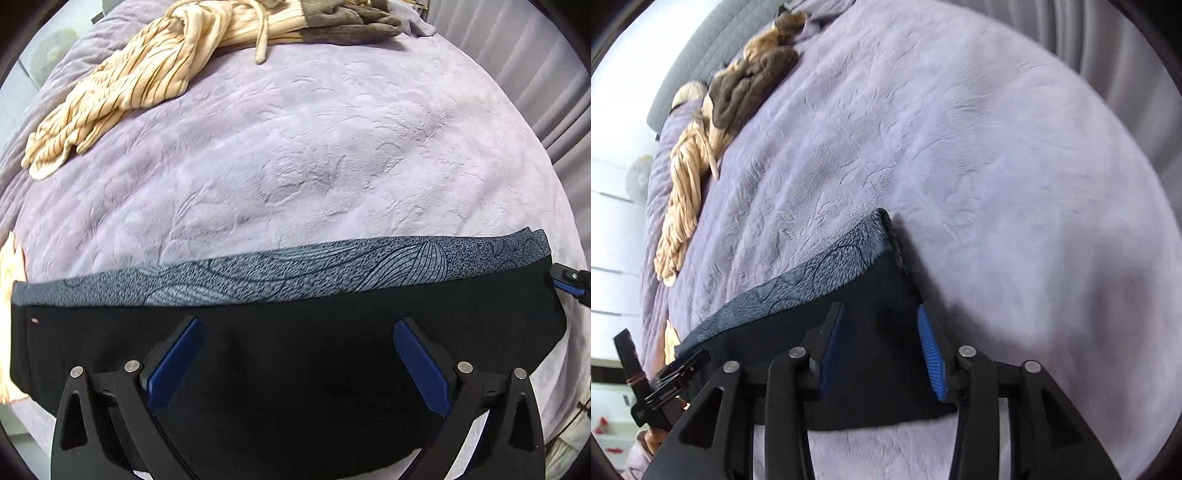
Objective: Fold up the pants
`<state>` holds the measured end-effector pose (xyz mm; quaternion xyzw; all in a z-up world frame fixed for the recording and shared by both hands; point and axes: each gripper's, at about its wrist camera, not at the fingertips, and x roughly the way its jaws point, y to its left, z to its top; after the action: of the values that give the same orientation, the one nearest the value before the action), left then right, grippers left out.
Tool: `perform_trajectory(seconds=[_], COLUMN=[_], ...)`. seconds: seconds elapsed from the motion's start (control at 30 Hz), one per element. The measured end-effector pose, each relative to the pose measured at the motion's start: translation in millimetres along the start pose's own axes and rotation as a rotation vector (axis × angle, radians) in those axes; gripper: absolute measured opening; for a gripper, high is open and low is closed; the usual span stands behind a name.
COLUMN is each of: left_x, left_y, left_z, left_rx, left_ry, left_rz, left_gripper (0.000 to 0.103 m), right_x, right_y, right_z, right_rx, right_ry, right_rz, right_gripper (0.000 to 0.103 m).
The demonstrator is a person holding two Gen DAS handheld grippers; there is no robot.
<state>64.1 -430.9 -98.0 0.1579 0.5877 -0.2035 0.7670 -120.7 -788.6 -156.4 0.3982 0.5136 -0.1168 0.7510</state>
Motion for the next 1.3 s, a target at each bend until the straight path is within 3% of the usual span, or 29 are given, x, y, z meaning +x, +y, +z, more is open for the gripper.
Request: perform_trajectory(seconds=[0.03,0.07,0.1,0.17,0.23,0.3,0.33,0.4,0.47,0.53,0.6,0.7,0.73,0.87,0.97,1.07,1.2,1.3], left_x=[0.6,0.5,0.6,6.9,21.9,19.9,13.8,1.5,2.5,15.2,35.1,40.5,37.6,21.5,5.0,-7.0,-14.5,-21.4], left_y=[0.5,1.4,0.5,-1.1,5.7,20.4,27.6,36.6,41.4,42.8,41.9,61.1,70.6,120.4,160.6,191.9,227.9,255.7], left_z=[1.8,2.7,3.0,1.5,1.4,0.8,0.4,0.8,5.1,10.6,10.6,3.5,1.5,-13.3,-33.5,-55.6,-77.1,-84.4], left_rx=[0.001,-0.002,-0.003,0.001,0.003,-0.06,-0.084,-0.097,-0.093,-0.09,-0.05,-0.068,-0.081,-0.112,-0.17,-0.202,-0.203,-0.174], left_ry=[-0.004,-0.011,-0.014,-0.003,0.044,0.072,0.053,0.01,0.003,0.024,0.049,0.062,0.068,0.082,0.087,0.083,0.071,0.038], left_rz=[0.002,0.005,0.015,0.063,0.124,0.096,0.072,0.075,0.089,0.124,0.18,0.148,0.163,0.278,0.293,0.294,0.273,0.255], left_gripper=[0.103,0.103,0.103,0.103,0.103,0.103,0.103,0.103,0.103,0.103,0.103,0.103,0.103,0.103,0.103,0.103,0.103,0.103], right_x=[8.4,14.7,11.4,1.7,3.3,10.0,5.4,-12.3,-22.5,-22.3,-7.8,26.2,32.4,26.1,23.9,15.2,15.8,27.0], right_y=[-2.0,-1.5,-0.5,1.3,-5.6,-24.7,-32.2,-30.5,-19.1,2.2,20.2,24.7,24.6,18.5,11.6,19.8,57.8,113.8], right_z=[4.8,8.3,12.8,18.7,23.0,24.7,23.0,10.9,-2.1,-15.3,-22.2,-30.0,-32.2,-36.1,-38.8,-46.7,-59.3,-73.9], right_rx=[-0.014,-0.017,-0.02,-0.038,-0.061,-0.007,0.042,0.08,0.051,-0.02,-0.066,-0.108,-0.128,-0.128,-0.083,-0.069,-0.107,-0.175], right_ry=[0.016,0.034,0.034,-0.003,-0.012,0.033,0.026,-0.015,-0.029,-0.044,-0.019,0.078,0.075,0.049,0.059,0.064,0.094,0.121], right_rz=[-0.024,-0.052,-0.052,-0.017,-0.155,-0.199,-0.154,-0.014,0.049,0.08,0.082,-0.035,-0.047,-0.02,0.0,-0.036,-0.002,0.035], right_gripper=[0.04,0.015,0.009,0.007,0.005,0.005,0.005,0.007,0.011,0.023,0.053,0.054,0.054,0.053,0.054,0.054,0.054,0.054])
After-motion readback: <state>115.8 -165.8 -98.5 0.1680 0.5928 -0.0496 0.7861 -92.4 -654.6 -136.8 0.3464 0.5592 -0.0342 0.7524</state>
